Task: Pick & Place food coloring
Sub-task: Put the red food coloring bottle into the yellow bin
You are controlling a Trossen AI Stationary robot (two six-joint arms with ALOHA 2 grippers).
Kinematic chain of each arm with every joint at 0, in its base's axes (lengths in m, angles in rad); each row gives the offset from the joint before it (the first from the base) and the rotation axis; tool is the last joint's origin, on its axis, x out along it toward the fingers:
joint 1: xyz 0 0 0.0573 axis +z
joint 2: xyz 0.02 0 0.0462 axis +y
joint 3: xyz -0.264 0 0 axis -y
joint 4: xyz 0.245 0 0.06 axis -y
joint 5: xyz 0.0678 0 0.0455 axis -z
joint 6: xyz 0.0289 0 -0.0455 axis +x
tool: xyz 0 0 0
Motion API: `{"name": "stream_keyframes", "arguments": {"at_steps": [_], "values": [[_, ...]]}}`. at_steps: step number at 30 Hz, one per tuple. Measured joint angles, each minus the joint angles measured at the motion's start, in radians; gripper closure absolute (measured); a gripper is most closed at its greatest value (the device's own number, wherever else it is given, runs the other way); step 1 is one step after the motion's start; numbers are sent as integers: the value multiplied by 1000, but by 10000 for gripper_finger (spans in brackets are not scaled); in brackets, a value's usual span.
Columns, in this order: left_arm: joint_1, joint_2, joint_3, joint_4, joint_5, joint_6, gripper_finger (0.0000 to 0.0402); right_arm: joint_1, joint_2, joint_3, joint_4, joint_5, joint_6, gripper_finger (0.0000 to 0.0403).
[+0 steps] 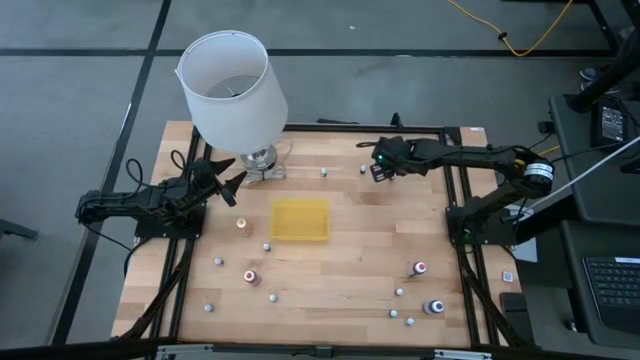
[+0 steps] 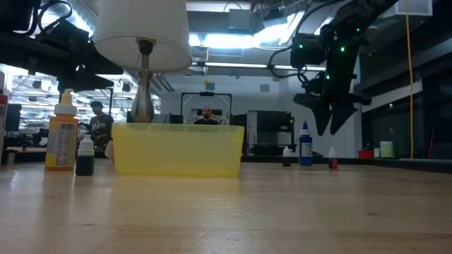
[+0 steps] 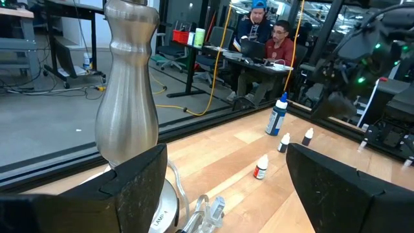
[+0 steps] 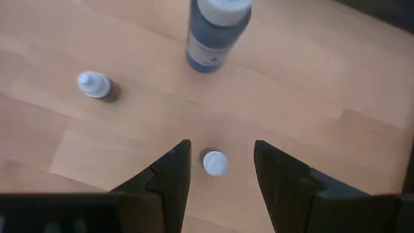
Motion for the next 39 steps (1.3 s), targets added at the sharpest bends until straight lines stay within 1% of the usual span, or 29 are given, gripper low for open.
{"name": "stream_keyframes", "arguments": {"at_steps": [10,17,24,28,36,39], "values": [[0,0,0,0,0,0,90,-20,7,-99,134,-60,-21,232],[0,0,0,0,0,0,89,-21,16,-147,174,-90,-22,232],[0,0,0,0,0,0,90,-21,16,-149,178,-96,-48,234],[0,0,0,0,0,0,89,-22,16,-149,179,-103,-53,260],[0,0,0,0,0,0,89,-22,15,-147,180,-103,-64,351],[0,0,0,0,0,0,90,-22,15,-147,189,-103,-64,357]]}}
